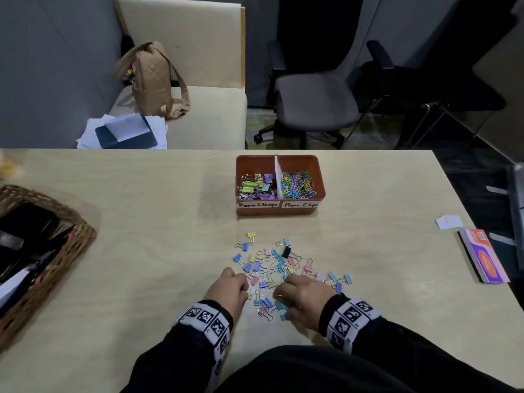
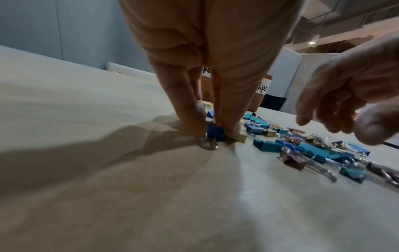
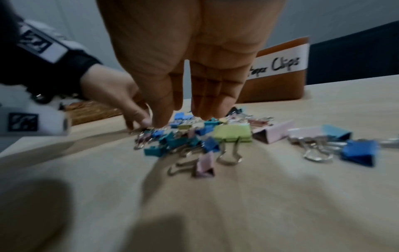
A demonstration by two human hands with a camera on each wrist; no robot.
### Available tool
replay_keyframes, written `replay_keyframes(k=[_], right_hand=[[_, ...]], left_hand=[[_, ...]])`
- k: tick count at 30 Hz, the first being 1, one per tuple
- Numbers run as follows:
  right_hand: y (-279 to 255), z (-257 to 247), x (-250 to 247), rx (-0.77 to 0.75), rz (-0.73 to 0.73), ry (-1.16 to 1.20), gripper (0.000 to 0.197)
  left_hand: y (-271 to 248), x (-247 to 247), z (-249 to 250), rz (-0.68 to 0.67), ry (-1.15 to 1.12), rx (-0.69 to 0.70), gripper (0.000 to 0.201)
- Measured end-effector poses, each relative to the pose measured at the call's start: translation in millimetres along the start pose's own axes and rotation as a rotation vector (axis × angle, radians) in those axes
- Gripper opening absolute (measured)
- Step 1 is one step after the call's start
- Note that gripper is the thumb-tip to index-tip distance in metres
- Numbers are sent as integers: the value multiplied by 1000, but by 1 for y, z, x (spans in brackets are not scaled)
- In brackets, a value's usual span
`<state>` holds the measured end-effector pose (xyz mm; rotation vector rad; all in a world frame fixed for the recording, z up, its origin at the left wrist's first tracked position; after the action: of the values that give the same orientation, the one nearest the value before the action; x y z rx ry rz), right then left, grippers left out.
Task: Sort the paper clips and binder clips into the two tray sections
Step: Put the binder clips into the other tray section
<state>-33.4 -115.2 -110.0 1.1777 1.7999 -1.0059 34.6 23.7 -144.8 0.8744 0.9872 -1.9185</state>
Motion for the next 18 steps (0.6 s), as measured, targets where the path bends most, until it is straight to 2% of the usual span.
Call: replay_keyframes(k=[2,7,12,16,18], right_hand=[[3,-1,13,-10,-32,-85,38],[12,1,29,2,-51,-144,28],[17,6,31,49,-77,-155,34],[14,1,32,27,-61,-197,25],[14,1,33,27,-64,-219,27]], left_hand=[[-2,1,3,14,-7,16,15],[-8,8,0,-40,-22,-1,19],[-11,9,3,-21,35,-17,10],[-10,5,4,8,27,-26,7],[-9,2,2,23,-12,-40,7]])
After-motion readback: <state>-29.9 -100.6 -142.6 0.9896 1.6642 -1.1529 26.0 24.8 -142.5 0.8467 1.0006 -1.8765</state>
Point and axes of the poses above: each hand's wrist, its own y-axis towards the middle knuckle, its own x-axis out of the palm, z = x × y, the point moved 9 cm from there along y, towards the middle knuckle, and after that the axes turned 9 degrees about z, right-handed, at the moved point
